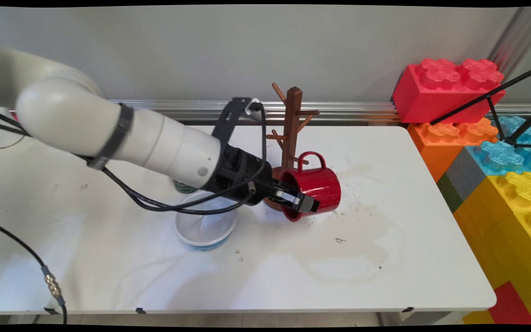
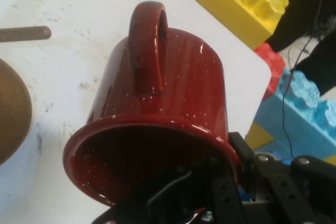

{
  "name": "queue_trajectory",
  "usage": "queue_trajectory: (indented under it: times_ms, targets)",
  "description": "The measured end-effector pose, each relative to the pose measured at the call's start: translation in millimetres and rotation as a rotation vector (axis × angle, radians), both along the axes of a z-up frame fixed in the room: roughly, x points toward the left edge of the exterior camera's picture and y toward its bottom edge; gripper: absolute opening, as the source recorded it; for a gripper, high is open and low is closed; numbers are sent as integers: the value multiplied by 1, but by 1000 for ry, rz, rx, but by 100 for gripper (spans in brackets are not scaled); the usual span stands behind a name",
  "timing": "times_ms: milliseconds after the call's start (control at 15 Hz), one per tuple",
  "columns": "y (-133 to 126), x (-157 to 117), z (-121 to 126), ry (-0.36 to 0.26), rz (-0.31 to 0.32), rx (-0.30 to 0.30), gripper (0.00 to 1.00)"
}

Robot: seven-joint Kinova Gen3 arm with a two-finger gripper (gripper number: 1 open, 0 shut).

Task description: Place the picked object on the table

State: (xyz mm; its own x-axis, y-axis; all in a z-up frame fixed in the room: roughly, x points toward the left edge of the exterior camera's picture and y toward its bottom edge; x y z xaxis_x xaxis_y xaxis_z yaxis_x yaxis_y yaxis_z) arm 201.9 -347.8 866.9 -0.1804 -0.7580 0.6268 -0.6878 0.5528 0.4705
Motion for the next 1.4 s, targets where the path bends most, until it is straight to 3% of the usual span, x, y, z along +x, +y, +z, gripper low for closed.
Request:
queue_trajectory:
  times_ms: [933,1400]
  targets:
    - [12,47,74,-221,-167,-17,0]
    - [10,43,95,-349,-236,-52,0]
